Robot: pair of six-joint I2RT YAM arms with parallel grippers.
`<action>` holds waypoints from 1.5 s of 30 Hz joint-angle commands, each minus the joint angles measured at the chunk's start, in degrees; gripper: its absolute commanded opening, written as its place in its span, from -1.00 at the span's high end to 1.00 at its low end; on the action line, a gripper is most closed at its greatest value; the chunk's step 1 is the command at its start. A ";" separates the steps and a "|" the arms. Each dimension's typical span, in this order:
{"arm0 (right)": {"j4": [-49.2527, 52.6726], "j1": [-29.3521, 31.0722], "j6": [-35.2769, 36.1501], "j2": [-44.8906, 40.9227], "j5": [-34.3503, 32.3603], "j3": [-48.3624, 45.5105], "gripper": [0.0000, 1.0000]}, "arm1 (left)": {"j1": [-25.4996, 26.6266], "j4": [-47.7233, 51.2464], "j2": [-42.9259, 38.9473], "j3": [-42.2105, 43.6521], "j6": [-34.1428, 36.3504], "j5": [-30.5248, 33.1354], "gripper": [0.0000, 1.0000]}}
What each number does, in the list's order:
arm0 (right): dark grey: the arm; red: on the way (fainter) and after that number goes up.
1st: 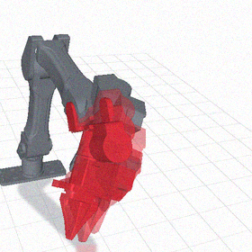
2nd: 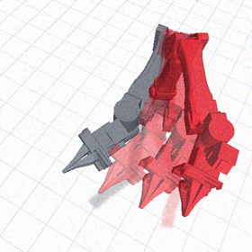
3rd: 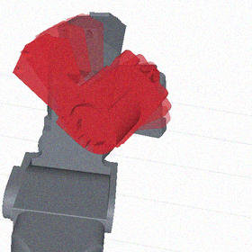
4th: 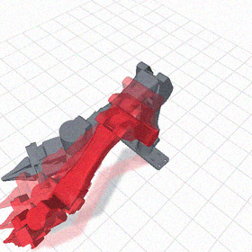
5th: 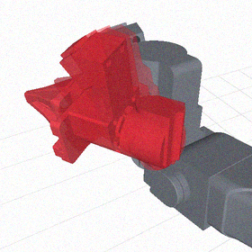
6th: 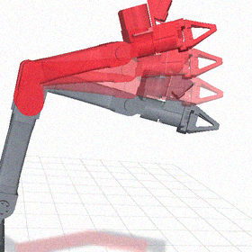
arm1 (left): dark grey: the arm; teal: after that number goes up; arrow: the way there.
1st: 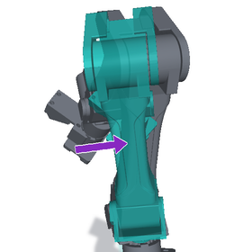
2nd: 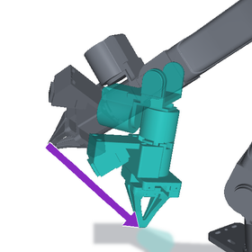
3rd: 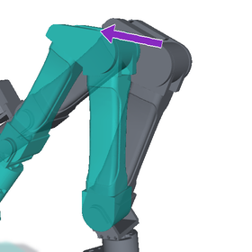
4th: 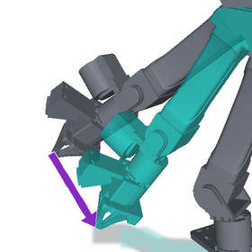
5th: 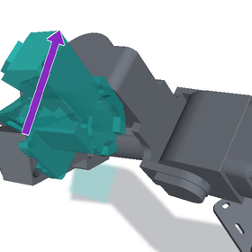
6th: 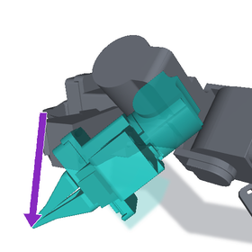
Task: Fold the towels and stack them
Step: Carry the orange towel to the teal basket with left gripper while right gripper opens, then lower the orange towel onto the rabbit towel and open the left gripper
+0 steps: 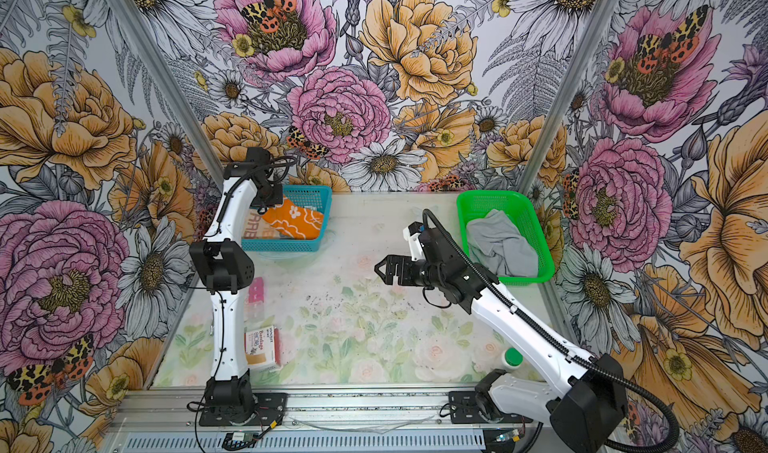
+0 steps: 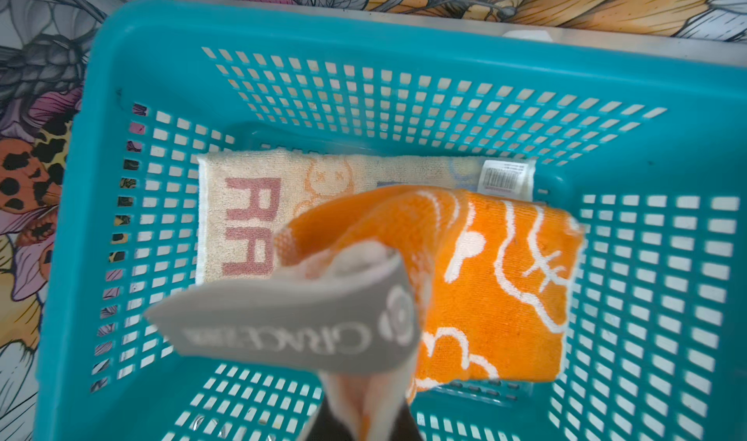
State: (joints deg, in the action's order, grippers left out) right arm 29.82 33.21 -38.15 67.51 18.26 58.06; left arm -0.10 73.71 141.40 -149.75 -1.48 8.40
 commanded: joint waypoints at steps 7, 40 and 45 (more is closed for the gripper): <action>-0.28 0.53 -0.87 1.84 -0.33 1.39 -0.99 | -0.67 0.01 -1.77 -0.49 -0.46 -0.12 1.00; -0.29 1.64 -0.53 4.06 -0.07 0.05 -0.98 | -3.53 -0.06 1.62 -2.11 -5.34 7.82 -0.42; -0.32 1.68 -0.61 4.06 -0.31 -0.62 -0.99 | -3.12 -0.17 -0.67 0.80 -6.24 0.64 -0.52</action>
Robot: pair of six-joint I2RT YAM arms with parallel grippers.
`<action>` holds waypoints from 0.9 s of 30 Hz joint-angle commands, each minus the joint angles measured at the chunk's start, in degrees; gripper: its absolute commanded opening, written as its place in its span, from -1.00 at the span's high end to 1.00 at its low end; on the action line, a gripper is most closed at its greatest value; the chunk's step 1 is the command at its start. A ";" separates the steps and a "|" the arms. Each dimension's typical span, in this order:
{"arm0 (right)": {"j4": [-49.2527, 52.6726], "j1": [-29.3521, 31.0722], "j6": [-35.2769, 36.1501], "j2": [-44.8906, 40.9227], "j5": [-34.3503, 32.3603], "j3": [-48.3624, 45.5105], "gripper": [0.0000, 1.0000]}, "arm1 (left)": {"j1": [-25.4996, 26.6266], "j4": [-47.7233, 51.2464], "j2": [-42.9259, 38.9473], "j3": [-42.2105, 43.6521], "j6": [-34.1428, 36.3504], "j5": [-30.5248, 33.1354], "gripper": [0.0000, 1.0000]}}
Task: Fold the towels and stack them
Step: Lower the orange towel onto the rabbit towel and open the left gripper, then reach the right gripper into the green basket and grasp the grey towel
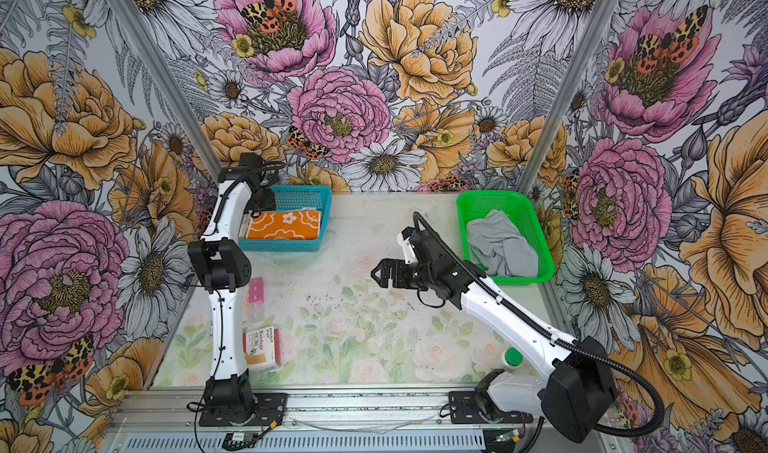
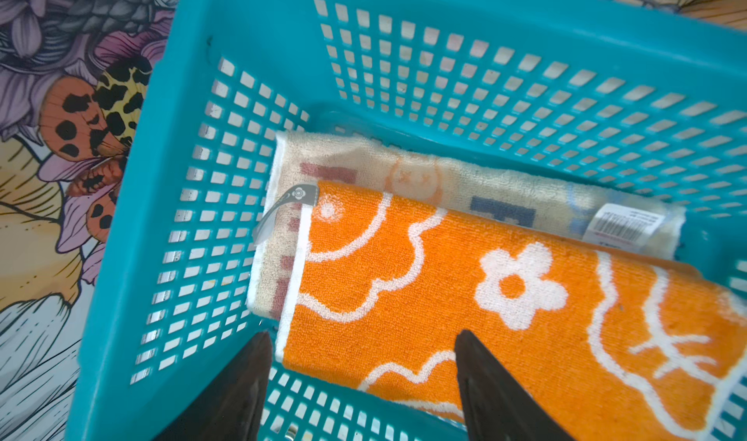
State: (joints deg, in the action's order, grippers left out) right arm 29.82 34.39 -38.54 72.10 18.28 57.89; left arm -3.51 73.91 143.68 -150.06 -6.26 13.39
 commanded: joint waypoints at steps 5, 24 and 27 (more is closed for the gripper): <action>-0.29 0.59 0.63 -1.54 -2.01 -0.67 -0.99 | 3.41 -0.84 -7.29 6.41 -1.40 -12.37 -0.66; 2.91 -30.78 4.23 -10.03 4.07 -4.67 -0.87 | 29.79 -36.97 -73.93 76.53 -7.11 -30.35 -0.97; 3.13 -40.32 4.36 -6.32 5.23 -2.60 -0.86 | 39.11 -49.80 -79.95 90.62 -13.51 -26.11 -0.97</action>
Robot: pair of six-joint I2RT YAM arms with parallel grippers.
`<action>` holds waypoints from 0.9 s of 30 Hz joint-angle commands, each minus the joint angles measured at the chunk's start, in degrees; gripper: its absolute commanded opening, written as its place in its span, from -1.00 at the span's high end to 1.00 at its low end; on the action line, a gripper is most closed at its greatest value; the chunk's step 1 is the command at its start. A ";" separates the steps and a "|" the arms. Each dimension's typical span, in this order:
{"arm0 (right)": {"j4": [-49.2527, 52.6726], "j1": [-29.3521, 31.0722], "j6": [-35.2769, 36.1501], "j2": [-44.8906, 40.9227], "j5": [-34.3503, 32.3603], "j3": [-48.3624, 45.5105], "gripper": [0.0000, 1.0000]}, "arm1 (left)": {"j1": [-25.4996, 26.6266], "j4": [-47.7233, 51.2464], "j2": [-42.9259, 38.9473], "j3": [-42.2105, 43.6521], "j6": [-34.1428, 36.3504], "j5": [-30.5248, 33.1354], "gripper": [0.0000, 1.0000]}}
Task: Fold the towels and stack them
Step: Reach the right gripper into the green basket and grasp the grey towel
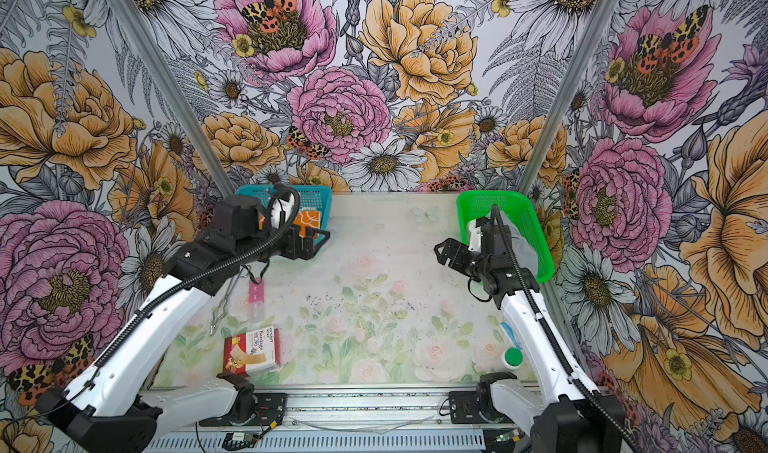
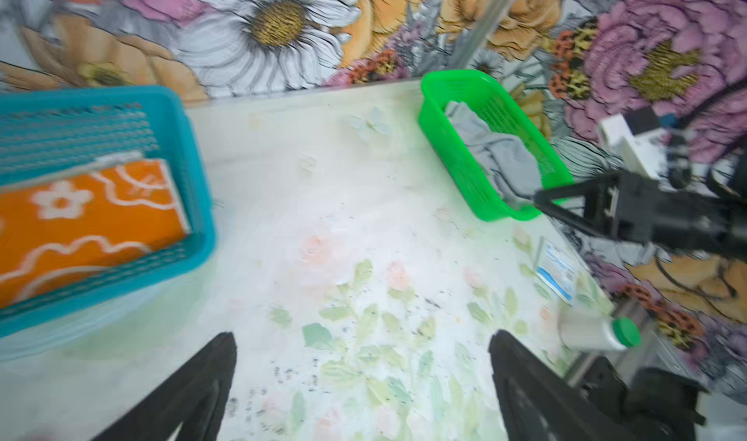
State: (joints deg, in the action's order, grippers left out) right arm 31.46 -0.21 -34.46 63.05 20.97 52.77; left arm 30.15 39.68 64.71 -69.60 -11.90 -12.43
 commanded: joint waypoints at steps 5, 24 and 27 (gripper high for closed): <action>1.33 -14.63 2.60 12.74 -1.68 7.21 -0.88 | 17.00 -30.43 -2.69 21.95 -13.71 8.00 -0.97; -1.84 -16.84 1.88 47.39 -0.24 24.86 -0.63 | 22.49 -31.29 -4.11 21.98 -15.50 11.71 -0.97; -1.99 -16.83 2.01 49.34 0.27 26.60 -0.42 | 22.50 -30.40 -5.42 22.47 -15.83 12.52 -0.97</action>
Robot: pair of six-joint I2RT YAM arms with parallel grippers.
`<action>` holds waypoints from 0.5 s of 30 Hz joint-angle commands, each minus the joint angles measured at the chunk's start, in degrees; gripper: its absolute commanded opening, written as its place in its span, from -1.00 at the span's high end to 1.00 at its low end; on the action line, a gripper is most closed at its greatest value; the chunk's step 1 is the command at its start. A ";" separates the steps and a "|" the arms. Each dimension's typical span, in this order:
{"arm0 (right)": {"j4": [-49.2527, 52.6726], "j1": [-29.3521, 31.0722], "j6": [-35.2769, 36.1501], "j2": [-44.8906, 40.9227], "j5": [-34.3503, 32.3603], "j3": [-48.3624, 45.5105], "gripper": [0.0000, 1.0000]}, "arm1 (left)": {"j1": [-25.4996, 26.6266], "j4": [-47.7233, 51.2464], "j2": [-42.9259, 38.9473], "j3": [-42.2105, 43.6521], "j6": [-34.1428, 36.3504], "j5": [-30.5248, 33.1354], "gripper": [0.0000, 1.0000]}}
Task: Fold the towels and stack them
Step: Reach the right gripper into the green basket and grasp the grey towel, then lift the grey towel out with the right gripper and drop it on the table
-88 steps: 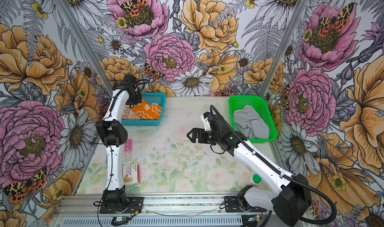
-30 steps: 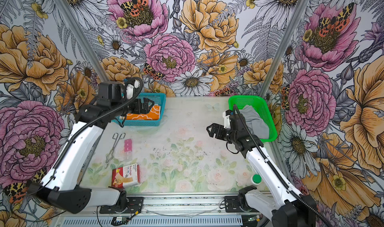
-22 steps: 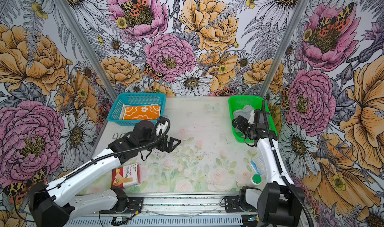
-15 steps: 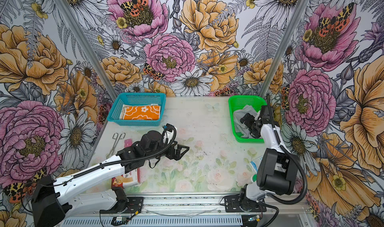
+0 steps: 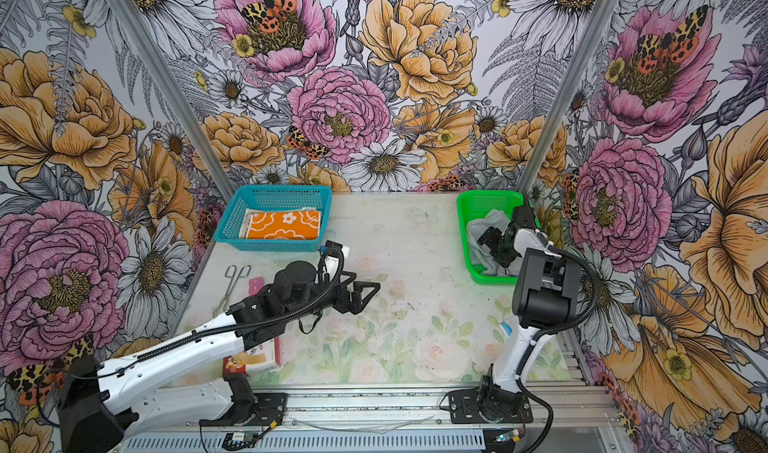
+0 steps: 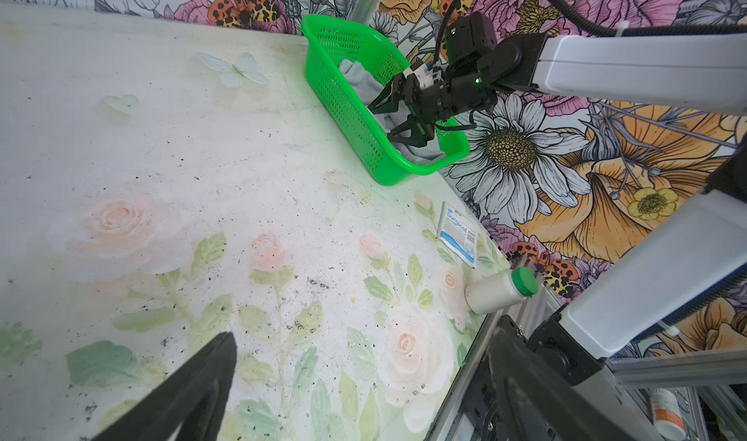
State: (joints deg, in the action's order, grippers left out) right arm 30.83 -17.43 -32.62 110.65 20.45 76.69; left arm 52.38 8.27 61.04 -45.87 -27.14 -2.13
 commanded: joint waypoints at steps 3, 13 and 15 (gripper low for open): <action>-1.30 0.33 1.00 3.40 2.11 4.76 0.10 | 0.44 1.24 -3.43 -0.32 -1.48 3.33 -0.97; 1.00 3.61 1.89 -6.70 4.30 20.44 1.00 | 0.83 1.28 -7.94 3.05 -2.22 4.50 -0.97; 2.63 6.08 1.15 -6.32 8.11 29.82 1.00 | 0.85 0.90 -8.16 3.45 -2.17 4.53 -0.97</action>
State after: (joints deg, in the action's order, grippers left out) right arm 34.54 -14.41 -31.51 109.78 23.86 96.03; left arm 52.62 9.15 53.65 -43.48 -28.62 0.95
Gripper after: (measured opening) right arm 0.050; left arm 0.986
